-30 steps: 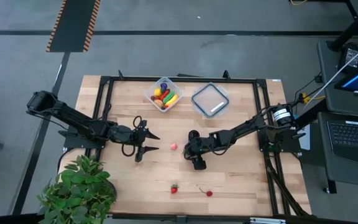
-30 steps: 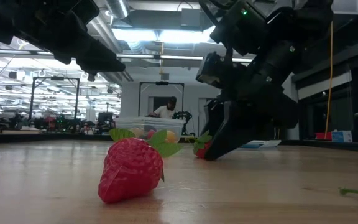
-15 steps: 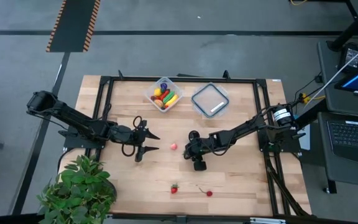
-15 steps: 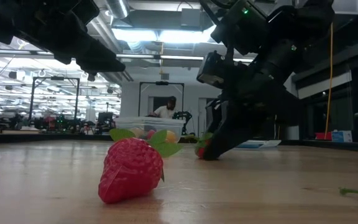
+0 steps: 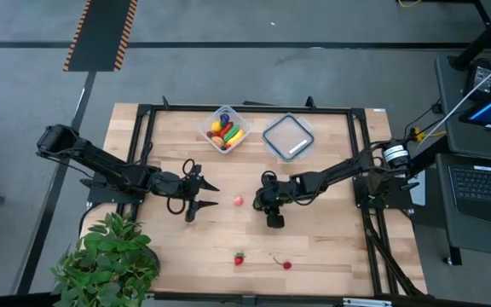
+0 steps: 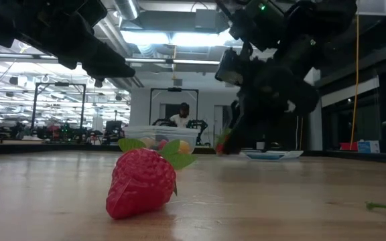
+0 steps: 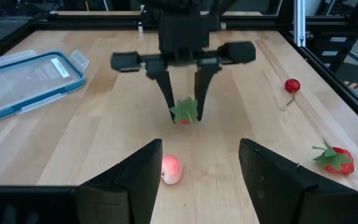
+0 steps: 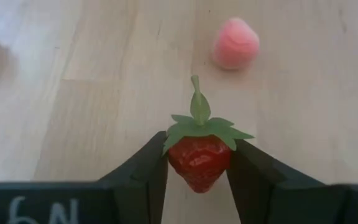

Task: Pick and placing Produce into tupperware
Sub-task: Put the top strawberry into the transparent container

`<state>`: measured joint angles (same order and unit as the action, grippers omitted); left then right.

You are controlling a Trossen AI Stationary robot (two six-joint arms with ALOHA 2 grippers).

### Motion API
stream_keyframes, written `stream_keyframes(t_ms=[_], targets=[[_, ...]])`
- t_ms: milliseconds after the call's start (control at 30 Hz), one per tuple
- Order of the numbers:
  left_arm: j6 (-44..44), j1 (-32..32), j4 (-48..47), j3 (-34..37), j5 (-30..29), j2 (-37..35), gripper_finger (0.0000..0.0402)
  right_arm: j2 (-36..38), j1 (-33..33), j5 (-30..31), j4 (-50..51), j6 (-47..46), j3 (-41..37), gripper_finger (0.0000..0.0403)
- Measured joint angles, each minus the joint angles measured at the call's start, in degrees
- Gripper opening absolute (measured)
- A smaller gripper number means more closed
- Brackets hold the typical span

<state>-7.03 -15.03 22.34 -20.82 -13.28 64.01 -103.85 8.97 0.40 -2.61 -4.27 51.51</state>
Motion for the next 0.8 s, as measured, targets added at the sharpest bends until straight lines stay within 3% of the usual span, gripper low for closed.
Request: stream_keyframes(t_ms=[800], targets=[[0.0,0.0,-0.6,0.0,0.0,0.0,0.0206,15.9,-3.2,0.0,10.3,4.6,0.1,0.0138]])
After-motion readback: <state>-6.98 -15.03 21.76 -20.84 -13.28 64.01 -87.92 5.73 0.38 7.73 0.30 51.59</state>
